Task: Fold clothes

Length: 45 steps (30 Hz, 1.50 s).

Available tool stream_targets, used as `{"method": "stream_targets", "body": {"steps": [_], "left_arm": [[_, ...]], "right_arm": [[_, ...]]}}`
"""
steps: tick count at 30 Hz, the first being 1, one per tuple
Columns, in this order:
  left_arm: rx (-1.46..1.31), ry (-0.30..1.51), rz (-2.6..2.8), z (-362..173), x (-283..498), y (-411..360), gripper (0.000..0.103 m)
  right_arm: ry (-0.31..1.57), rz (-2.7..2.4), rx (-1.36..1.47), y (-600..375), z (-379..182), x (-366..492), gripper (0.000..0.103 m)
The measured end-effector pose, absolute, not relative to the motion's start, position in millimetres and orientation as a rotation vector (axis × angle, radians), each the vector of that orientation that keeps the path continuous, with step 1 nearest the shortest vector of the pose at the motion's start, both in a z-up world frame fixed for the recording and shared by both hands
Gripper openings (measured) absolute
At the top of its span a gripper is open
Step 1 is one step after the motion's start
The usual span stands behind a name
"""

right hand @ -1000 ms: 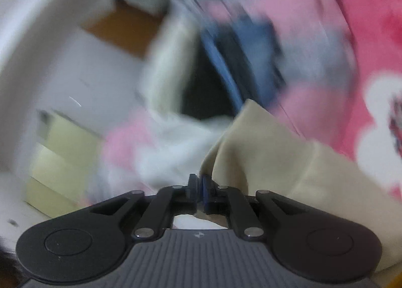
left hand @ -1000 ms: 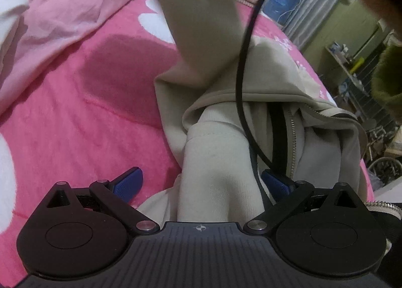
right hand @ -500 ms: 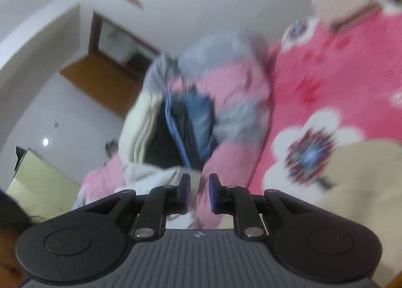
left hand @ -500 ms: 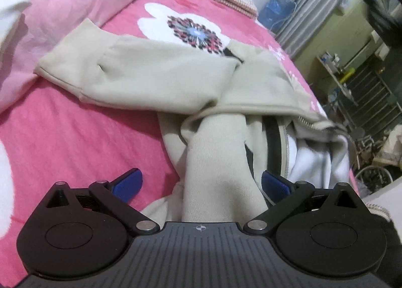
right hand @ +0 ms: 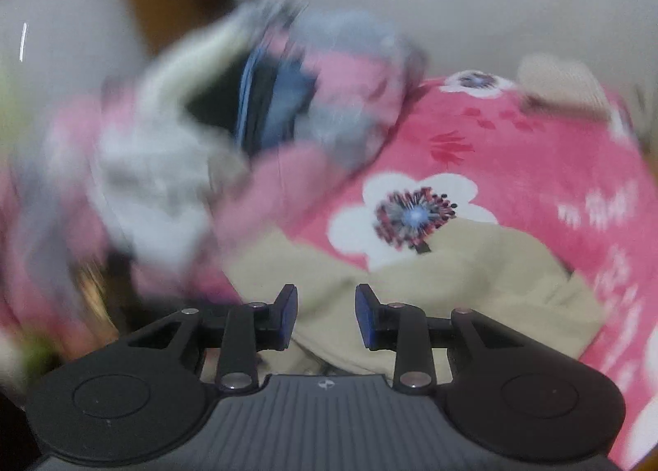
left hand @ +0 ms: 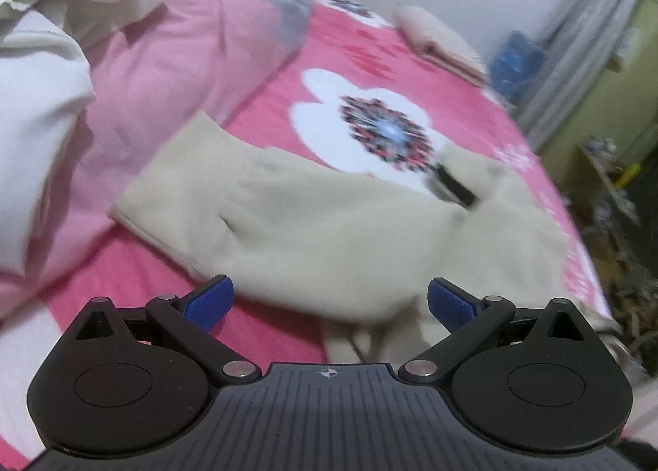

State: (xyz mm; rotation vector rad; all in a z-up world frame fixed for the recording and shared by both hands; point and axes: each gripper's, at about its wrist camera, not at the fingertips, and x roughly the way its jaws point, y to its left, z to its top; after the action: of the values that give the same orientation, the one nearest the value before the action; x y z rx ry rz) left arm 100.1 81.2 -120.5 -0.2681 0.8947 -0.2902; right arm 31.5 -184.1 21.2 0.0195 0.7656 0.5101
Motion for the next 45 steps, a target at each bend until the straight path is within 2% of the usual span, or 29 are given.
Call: {"method": "stream_targets", "body": {"steps": [6,9,12,16,20,22,23,25,31,39,41,45], "left_arm": [[-0.236,0.884,-0.235,-130,116,80,0.102],[-0.229,0.87,-0.238,-132,117,80,0.102],[-0.231,0.866,-0.244,-135,118,80,0.102],[-0.233,0.857,-0.257,-137,118,80,0.103],[-0.266,0.858,-0.264,-137,123,86,0.103],[-0.277,0.856,-0.261,-137,125,88,0.103],[-0.28,0.856,-0.259,-137,126,88,0.103],[-0.288,0.855,-0.255,-136,127,89,0.103],[-0.264,0.864,-0.196,-138,129,92,0.103],[-0.217,0.868,-0.162,-136,128,85,0.103],[-0.209,0.869,-0.156,-136,127,85,0.103],[-0.198,0.87,-0.139,-133,125,84,0.103]], "right_arm": [[0.718,0.599,-0.603,-81,-36,25,0.033],[0.715,0.626,-0.769,-59,-64,28,0.033],[0.689,0.588,-0.917,-47,-87,33,0.031],[0.71,0.585,-0.939,-41,-97,41,0.03],[0.667,0.576,-1.082,-31,-113,29,0.029],[0.643,0.513,-1.096,-30,-118,34,0.019],[0.63,0.482,-1.103,-30,-120,36,0.008],[0.594,0.395,-1.027,-35,-109,43,0.005],[0.461,0.151,-0.821,-76,-55,34,0.004],[0.388,-0.254,-0.41,-206,40,-9,0.004],[0.399,-0.316,-0.27,-242,54,-30,0.004],[0.451,-0.437,-0.133,-293,47,-72,0.004]]}}
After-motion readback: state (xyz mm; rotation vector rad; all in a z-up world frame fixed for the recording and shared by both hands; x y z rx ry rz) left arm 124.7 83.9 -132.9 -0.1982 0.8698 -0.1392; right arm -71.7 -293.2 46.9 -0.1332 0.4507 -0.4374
